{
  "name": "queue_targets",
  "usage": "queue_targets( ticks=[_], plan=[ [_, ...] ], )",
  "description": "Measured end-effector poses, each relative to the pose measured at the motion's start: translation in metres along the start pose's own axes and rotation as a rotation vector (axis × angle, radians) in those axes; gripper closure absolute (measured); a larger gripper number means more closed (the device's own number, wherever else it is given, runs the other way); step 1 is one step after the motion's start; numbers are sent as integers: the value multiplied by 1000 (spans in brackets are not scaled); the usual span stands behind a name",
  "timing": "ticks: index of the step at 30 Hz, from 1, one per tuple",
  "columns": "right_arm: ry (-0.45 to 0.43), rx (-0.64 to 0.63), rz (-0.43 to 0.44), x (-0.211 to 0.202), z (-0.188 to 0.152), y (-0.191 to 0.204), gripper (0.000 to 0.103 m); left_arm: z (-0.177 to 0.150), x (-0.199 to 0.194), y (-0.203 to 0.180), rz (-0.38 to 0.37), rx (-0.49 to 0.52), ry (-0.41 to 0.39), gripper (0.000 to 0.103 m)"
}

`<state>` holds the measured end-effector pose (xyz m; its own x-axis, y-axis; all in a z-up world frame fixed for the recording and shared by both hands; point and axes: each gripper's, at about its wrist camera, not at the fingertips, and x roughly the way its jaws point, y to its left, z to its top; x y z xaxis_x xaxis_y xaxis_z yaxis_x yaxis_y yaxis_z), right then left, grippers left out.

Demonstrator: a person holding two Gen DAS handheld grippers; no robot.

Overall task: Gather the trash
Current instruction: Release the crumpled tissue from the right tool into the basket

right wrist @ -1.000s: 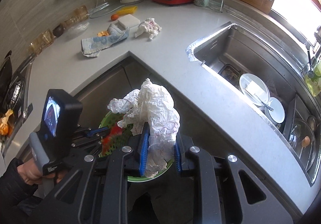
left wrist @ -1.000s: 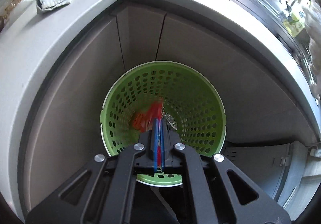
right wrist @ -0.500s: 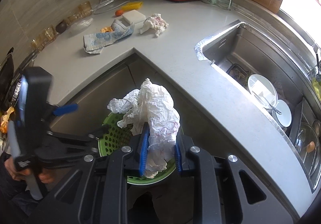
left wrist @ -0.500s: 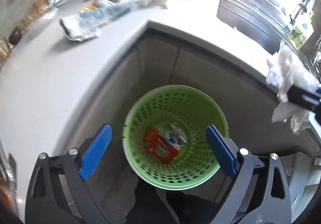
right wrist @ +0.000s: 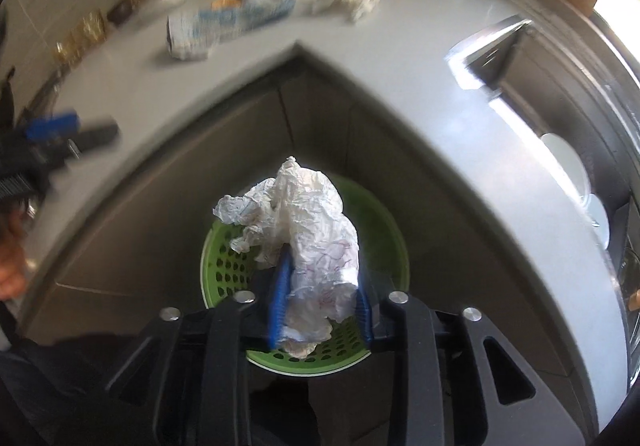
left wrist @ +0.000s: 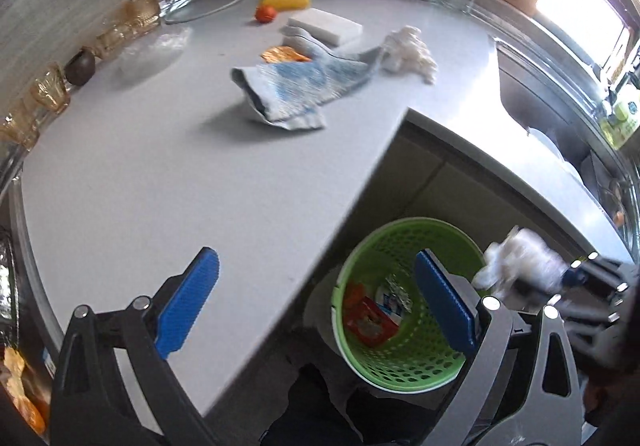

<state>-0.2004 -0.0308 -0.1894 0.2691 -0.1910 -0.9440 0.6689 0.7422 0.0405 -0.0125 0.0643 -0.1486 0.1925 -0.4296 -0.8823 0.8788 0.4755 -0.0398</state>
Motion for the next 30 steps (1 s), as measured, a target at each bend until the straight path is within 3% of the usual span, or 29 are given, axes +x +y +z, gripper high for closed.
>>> queue_targets(
  ticks=[5, 9, 17, 27, 30],
  plan=[
    [21, 20, -36, 15, 7, 12, 33, 12, 5, 22, 2, -5, -3, 9],
    [-42, 44, -43, -3, 27, 21, 24, 21, 10, 36, -6, -6, -5, 9],
    [-176, 85, -57, -38, 84, 35, 16, 43, 20, 58, -42, 4, -13, 9],
    [-183, 99, -87, -38, 117, 32, 16, 69, 41, 57, -86, 28, -14, 9],
    [-184, 89, -95, -40, 124, 24, 10, 82, 56, 53, -108, -1, -3, 9]
  ],
)
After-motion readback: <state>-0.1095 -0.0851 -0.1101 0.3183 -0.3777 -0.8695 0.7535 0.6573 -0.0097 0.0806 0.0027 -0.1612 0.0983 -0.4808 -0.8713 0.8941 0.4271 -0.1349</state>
